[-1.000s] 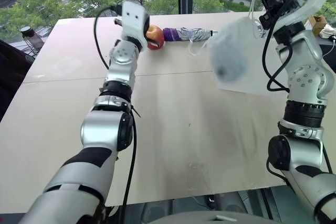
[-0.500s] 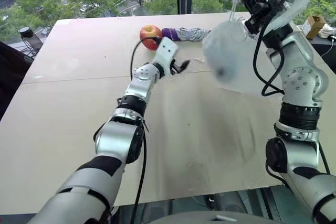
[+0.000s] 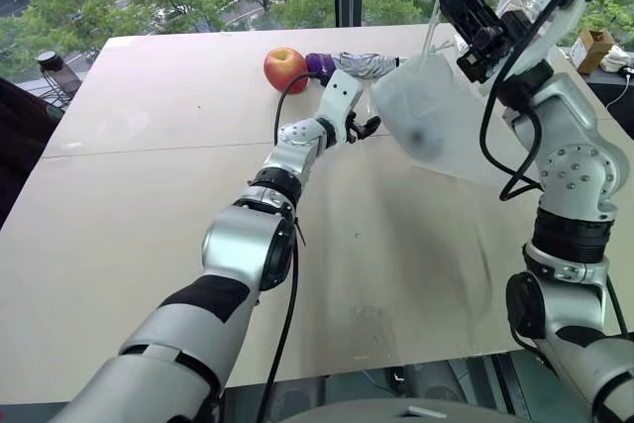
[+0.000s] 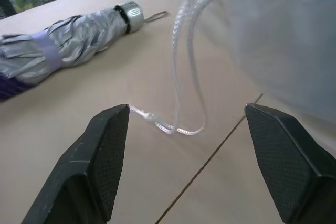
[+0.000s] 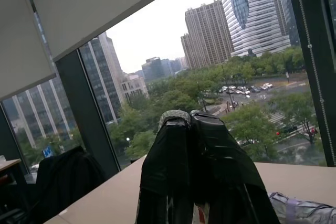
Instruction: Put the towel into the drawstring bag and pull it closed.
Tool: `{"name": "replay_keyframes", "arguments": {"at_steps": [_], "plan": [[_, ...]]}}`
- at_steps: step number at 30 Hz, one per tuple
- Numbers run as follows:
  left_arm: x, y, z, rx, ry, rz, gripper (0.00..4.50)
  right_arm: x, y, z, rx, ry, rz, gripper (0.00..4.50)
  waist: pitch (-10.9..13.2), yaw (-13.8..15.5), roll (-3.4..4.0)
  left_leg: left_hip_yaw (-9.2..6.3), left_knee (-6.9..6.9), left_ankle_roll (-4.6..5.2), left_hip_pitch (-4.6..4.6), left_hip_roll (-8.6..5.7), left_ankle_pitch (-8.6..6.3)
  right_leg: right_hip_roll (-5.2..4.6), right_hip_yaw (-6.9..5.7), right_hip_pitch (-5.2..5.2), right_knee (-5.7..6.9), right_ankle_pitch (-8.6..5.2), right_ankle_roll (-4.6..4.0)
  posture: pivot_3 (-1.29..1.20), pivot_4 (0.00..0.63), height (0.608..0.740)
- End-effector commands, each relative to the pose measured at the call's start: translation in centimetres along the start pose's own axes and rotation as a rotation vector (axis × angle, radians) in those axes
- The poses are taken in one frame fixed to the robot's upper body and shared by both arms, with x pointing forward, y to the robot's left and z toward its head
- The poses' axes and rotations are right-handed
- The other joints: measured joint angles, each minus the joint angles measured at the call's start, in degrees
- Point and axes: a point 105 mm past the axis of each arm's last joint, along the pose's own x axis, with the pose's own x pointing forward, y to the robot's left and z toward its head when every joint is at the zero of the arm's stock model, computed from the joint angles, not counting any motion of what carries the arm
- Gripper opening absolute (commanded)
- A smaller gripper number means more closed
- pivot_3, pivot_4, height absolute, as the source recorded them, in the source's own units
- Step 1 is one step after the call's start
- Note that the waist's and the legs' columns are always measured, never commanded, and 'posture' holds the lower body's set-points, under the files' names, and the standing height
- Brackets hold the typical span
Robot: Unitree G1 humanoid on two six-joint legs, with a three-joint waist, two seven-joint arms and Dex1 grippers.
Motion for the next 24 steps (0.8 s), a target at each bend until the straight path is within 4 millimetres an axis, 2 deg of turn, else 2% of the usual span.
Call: {"name": "replay_keyframes", "arguments": {"at_steps": [1,10,13,18,19,24], "plan": [[0.4,0.4,2.2,-0.024,-0.055,0.044,3.57,-0.3,0.9,1.5,-0.034,-0.052,0.021,0.00,0.00,0.01,0.00,0.00,0.00,0.00,0.00,0.00,0.00,0.00,0.00,0.00,0.01,0.00,0.00,0.00,0.150,0.740],[1.0,-0.2,2.2,-0.035,-0.036,0.082,3.57,-0.5,0.9,1.6,-0.045,-0.051,0.007,0.00,0.00,0.06,0.00,0.01,0.00,0.00,0.00,-0.01,0.00,0.00,0.00,0.00,0.00,0.00,0.00,0.00,0.150,0.740],[1.2,-0.4,2.2,-0.029,-0.035,0.091,2.84,-0.6,1.0,1.6,-0.045,-0.055,0.003,0.00,0.00,0.02,0.00,0.01,0.00,0.00,0.00,0.00,0.00,0.00,0.01,0.00,0.01,0.00,0.00,0.00,0.150,0.740],[1.3,-0.3,2.3,0.002,-0.032,0.127,0.30,-0.8,1.0,1.5,-0.044,-0.055,-0.007,0.00,0.00,0.04,0.00,0.01,0.00,0.00,0.01,0.00,0.00,0.00,0.01,0.00,0.02,0.00,0.00,0.00,0.150,0.740],[1.3,-0.2,2.3,0.006,-0.032,0.137,0.10,-0.8,1.0,1.5,-0.044,-0.055,-0.008,0.00,0.00,0.04,0.00,0.01,0.00,0.00,0.01,0.00,0.00,0.00,0.01,0.00,0.02,0.00,0.00,0.00,0.150,0.740],[1.0,0.8,2.5,0.027,-0.037,0.201,0.10,-0.8,0.9,1.5,-0.044,-0.054,-0.013,0.00,0.00,0.04,0.00,0.00,0.00,0.00,0.01,0.00,0.00,0.00,0.01,0.00,0.01,0.00,0.00,0.00,0.150,0.740]]}}
